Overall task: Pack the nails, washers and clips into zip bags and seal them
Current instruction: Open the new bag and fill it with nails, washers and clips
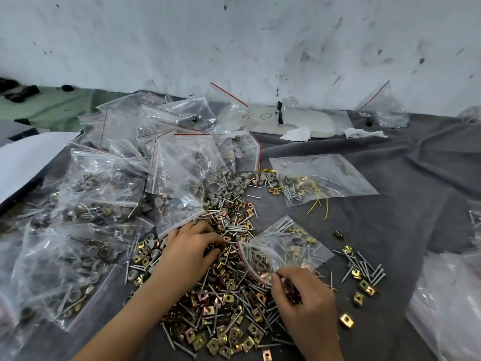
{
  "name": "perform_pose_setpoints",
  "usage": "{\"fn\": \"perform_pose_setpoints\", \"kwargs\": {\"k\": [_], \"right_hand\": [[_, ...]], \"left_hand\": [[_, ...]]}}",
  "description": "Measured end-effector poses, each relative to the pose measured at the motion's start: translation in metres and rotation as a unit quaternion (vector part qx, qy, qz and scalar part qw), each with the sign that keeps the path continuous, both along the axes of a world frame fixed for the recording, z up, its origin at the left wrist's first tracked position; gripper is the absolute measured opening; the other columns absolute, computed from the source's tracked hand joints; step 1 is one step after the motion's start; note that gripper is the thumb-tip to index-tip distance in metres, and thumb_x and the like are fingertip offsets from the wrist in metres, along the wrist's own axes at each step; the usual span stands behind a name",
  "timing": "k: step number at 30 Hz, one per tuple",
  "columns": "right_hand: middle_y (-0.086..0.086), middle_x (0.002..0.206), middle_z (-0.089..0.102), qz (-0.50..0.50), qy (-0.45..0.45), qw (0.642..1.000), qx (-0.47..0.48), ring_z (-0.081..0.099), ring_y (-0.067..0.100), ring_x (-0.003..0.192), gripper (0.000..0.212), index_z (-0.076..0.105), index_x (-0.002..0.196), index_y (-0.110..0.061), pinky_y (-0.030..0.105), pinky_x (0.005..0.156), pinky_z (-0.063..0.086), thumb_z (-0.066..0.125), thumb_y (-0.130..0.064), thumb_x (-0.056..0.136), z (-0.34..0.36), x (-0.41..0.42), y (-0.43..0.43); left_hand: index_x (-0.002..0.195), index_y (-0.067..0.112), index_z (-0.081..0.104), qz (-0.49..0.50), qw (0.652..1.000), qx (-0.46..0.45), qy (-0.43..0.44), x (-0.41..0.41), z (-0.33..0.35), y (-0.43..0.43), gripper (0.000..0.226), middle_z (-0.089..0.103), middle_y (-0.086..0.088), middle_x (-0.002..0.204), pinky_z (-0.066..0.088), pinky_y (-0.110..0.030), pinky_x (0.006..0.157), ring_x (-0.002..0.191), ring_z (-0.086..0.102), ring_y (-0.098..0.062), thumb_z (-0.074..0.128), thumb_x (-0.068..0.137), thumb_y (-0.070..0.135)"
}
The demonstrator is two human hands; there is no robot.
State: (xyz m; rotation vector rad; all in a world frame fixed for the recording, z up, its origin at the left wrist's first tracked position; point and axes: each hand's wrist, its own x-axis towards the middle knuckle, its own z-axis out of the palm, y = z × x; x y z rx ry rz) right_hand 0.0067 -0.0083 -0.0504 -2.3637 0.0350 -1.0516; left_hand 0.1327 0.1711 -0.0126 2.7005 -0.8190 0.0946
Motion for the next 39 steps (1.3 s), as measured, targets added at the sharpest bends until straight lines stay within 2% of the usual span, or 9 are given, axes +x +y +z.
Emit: {"fn": "perform_pose_setpoints", "kwargs": {"k": [4, 8, 18, 23, 25, 28, 30, 36, 39], "right_hand": [[-0.007, 0.062, 0.059, -0.002, -0.003, 1.000, 0.005, 0.053, 0.003, 0.053, 0.020, 0.067, 0.072, -0.014, 0.015, 0.054, 0.045, 0.055, -0.025, 0.084, 0.001, 0.001, 0.000], [-0.007, 0.062, 0.059, -0.002, 0.000, 1.000, 0.013, 0.053, 0.004, 0.053, 0.021, 0.067, 0.072, -0.014, 0.018, 0.053, 0.045, 0.055, -0.026, 0.084, 0.001, 0.001, 0.000], [-0.009, 0.063, 0.059, 0.001, 0.013, 0.999, 0.030, 0.053, 0.004, 0.053, 0.023, 0.067, 0.072, -0.015, 0.021, 0.052, 0.046, 0.053, -0.028, 0.085, 0.003, 0.000, 0.000], [-0.010, 0.064, 0.059, 0.001, 0.011, 0.999, 0.033, 0.052, 0.003, 0.054, 0.023, 0.066, 0.073, -0.015, 0.018, 0.053, 0.045, 0.053, -0.028, 0.085, 0.005, -0.001, 0.000], [-0.010, 0.064, 0.059, 0.002, 0.015, 0.999, 0.035, 0.051, 0.003, 0.053, 0.023, 0.067, 0.073, -0.014, 0.020, 0.051, 0.045, 0.053, -0.028, 0.086, 0.005, -0.001, 0.000], [-0.011, 0.064, 0.057, 0.008, 0.020, 0.999, 0.040, 0.050, 0.002, 0.052, 0.023, 0.066, 0.074, -0.015, 0.022, 0.048, 0.044, 0.053, -0.029, 0.086, 0.005, -0.001, -0.001], [-0.011, 0.064, 0.058, 0.010, 0.019, 0.999, 0.041, 0.050, 0.003, 0.053, 0.023, 0.066, 0.074, -0.014, 0.022, 0.049, 0.045, 0.053, -0.029, 0.086, 0.005, -0.002, -0.001], [-0.010, 0.066, 0.060, 0.006, 0.023, 0.999, 0.045, 0.052, 0.002, 0.054, 0.023, 0.067, 0.075, -0.014, 0.022, 0.050, 0.047, 0.052, -0.029, 0.085, 0.005, -0.001, -0.001], [-0.010, 0.066, 0.060, 0.007, 0.020, 0.999, 0.048, 0.053, 0.002, 0.054, 0.024, 0.068, 0.075, -0.014, 0.020, 0.051, 0.047, 0.052, -0.029, 0.085, 0.003, -0.001, -0.001]], "left_hand": [[0.102, 0.036, 0.058, 0.010, 1.000, -0.019, -0.020, 0.002, -0.001, -0.006, 0.012, 0.050, 0.021, 0.105, 0.028, -0.029, 0.095, 0.110, 0.045, -0.007, 0.056, 0.091, 0.040], [0.115, 0.036, 0.057, 0.013, 0.999, -0.039, -0.025, 0.003, 0.000, -0.011, 0.024, 0.053, 0.017, 0.111, 0.032, -0.030, 0.096, 0.109, 0.046, -0.008, 0.057, 0.091, 0.038], [0.105, 0.037, 0.060, 0.019, 0.995, 0.085, -0.052, 0.007, 0.003, -0.015, 0.016, 0.054, 0.016, 0.112, 0.027, -0.034, 0.096, 0.110, 0.042, -0.012, 0.058, 0.090, 0.040], [0.091, 0.030, 0.063, 0.013, 0.992, -0.092, -0.089, -0.011, 0.010, -0.014, 0.008, 0.056, 0.018, 0.099, 0.032, -0.032, 0.091, 0.098, 0.050, -0.009, 0.067, 0.084, 0.032], [0.088, 0.033, 0.061, -0.055, 0.985, -0.152, -0.058, -0.020, 0.017, -0.016, 0.009, 0.055, 0.023, 0.092, 0.038, -0.028, 0.088, 0.091, 0.051, -0.001, 0.067, 0.080, 0.033], [0.089, 0.028, 0.067, -0.181, 0.974, -0.106, -0.084, -0.034, 0.018, -0.023, 0.016, 0.062, 0.017, 0.091, 0.049, -0.027, 0.078, 0.086, 0.057, -0.003, 0.072, 0.074, 0.031], [0.089, 0.024, 0.071, -0.194, 0.973, -0.094, -0.082, -0.036, 0.013, -0.026, 0.019, 0.063, 0.011, 0.091, 0.053, -0.031, 0.071, 0.084, 0.059, -0.009, 0.076, 0.072, 0.031], [0.092, 0.022, 0.072, -0.115, 0.976, -0.180, -0.050, -0.026, 0.011, -0.020, 0.018, 0.059, 0.017, 0.091, 0.046, -0.021, 0.078, 0.084, 0.055, 0.000, 0.063, 0.081, 0.033], [0.102, 0.027, 0.068, -0.058, 0.986, -0.154, -0.011, -0.009, 0.015, -0.021, 0.015, 0.059, 0.020, 0.097, 0.045, -0.029, 0.087, 0.093, 0.053, 0.000, 0.060, 0.090, 0.026]]}}
